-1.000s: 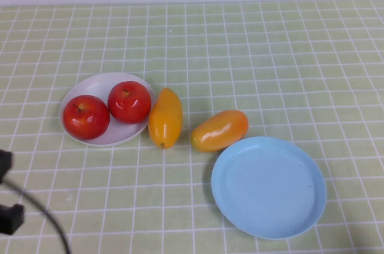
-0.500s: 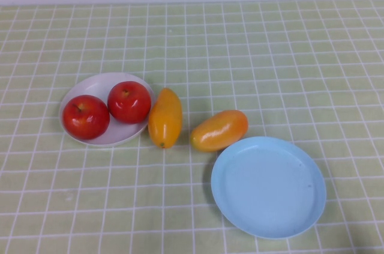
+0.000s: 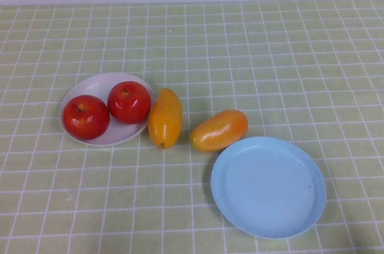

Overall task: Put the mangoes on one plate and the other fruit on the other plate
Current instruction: Put another type of fruit in the right plate

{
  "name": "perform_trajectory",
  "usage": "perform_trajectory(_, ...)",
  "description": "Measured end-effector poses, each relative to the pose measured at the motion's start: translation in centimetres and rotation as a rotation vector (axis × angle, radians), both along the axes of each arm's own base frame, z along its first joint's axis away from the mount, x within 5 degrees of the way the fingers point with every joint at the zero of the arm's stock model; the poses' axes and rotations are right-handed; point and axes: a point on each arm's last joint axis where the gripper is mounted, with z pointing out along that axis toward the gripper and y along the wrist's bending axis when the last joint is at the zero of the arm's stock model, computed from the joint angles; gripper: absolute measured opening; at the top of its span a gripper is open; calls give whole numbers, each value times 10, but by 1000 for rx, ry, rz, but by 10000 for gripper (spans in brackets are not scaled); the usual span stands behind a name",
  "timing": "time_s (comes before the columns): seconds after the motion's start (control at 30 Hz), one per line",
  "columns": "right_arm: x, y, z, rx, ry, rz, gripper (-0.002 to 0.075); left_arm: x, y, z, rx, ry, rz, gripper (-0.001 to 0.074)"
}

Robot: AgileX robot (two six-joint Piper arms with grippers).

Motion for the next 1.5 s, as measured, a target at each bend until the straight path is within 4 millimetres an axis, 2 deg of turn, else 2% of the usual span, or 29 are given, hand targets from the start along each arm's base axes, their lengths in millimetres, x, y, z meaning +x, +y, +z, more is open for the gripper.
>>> perform_trajectory(0.93,0,0,0,0,0,0,-15,0,0,0,0,1,1,4)
perform_trajectory(1.1,2,-2,6,-3,-66,-20,-15,0,0,0,0,1,1,4)
perform_trajectory(1.23,4,-2,16,152,-155,-50,-16,0,0,0,0,1,1,4)
perform_trajectory(1.4,4,-1,25,504,-202,-93,-15,0,0,0,0,1,1,4)
perform_trajectory(1.5,4,-2,27,600,-213,-111,-15,0,0,0,0,1,1,4)
